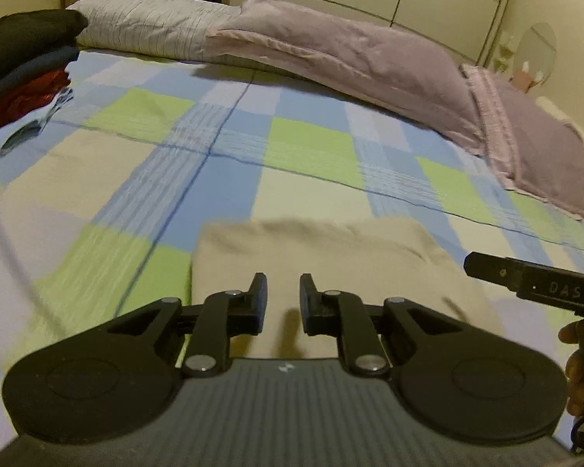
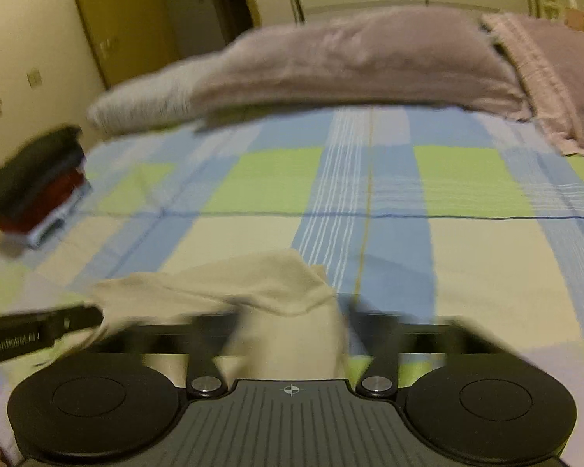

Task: Fold clothes

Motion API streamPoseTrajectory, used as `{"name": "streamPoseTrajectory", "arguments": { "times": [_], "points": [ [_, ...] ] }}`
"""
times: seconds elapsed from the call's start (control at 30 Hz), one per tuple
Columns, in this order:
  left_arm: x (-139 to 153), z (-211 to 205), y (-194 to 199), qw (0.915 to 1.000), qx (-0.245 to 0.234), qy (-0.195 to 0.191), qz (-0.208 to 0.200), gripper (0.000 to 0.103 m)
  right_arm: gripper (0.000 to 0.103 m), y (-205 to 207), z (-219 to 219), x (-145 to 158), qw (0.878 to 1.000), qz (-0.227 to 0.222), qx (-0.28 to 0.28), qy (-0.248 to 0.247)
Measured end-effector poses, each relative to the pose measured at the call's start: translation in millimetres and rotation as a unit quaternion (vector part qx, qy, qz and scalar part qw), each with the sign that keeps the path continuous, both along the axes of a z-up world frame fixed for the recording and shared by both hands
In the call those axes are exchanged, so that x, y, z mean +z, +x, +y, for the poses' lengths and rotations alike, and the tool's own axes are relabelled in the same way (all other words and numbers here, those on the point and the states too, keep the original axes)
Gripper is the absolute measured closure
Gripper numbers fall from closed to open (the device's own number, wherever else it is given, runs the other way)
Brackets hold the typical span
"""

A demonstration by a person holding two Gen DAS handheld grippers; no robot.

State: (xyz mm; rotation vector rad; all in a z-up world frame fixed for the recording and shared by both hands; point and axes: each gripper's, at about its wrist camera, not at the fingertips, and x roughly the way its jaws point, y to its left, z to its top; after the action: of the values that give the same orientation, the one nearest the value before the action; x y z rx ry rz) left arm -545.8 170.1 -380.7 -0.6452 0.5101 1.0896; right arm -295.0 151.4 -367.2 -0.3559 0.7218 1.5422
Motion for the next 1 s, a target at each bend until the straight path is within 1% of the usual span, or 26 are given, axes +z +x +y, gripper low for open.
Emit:
{"name": "streamPoseTrajectory", "arguments": {
  "times": [0.07,0.13,0.2,0.23,0.3,0.4,0.5,0.53,0.6,0.63,0.7,0.77,0.9,0.97,1.0],
  "points": [
    [-5,-21,0,1.0000,-0.002,-0.008,0.002,0.090,0.032,-6,-25,4,1.000,-0.015,0.004,-0.002],
    [-17,-32,6,0.9997,0.003,-0.015,0.021,0.089,0.057,-16,-44,0,0.999,-0.033,0.008,-0.012],
    [-29,-32,14,0.9989,0.006,-0.025,0.038,0.087,0.057,-26,-50,-17,0.998,-0.042,0.016,-0.041],
    [-32,-30,17,0.9987,0.010,-0.023,0.044,0.085,0.057,-27,-48,-25,0.998,-0.043,0.016,-0.046],
    [-29,-28,22,0.9979,0.012,-0.026,0.058,0.085,0.057,-24,-43,-34,0.998,-0.037,0.013,-0.052],
    [-13,-37,26,0.9965,0.019,-0.028,0.076,0.085,0.057,-13,-38,-26,0.997,-0.012,0.006,-0.073],
    [3,-62,26,0.9974,0.020,-0.020,0.066,0.086,0.057,-20,-57,-4,0.998,-0.032,0.005,-0.050],
    [4,-69,27,0.9974,0.018,-0.021,0.067,0.084,0.057,-24,-65,-2,0.999,-0.028,0.007,-0.046],
    [-2,-74,32,0.9959,0.015,-0.032,0.084,0.082,0.057,-31,-79,-1,0.999,-0.017,0.012,-0.040],
    [-10,-73,36,0.9943,0.016,-0.039,0.098,0.082,0.057,-35,-81,-5,0.999,-0.019,0.015,-0.046],
    [-18,-73,38,0.9926,0.023,-0.048,0.109,0.082,0.057,-41,-74,-23,0.996,-0.035,0.016,-0.075],
    [-13,-78,40,0.9916,0.026,-0.042,0.120,0.082,0.057,-41,-73,-29,0.996,-0.035,0.015,-0.086],
    [1,-90,40,0.9913,0.021,-0.035,0.125,0.082,0.057,-38,-88,-14,0.996,-0.011,0.008,-0.085],
    [7,-99,39,0.9914,0.020,-0.032,0.126,0.079,0.056,-38,-98,-8,0.997,-0.002,0.004,-0.083],
    [9,-105,39,0.9913,0.019,-0.030,0.127,0.078,0.052,-39,-103,-6,0.997,-0.001,0.002,-0.083]
  ]
}}
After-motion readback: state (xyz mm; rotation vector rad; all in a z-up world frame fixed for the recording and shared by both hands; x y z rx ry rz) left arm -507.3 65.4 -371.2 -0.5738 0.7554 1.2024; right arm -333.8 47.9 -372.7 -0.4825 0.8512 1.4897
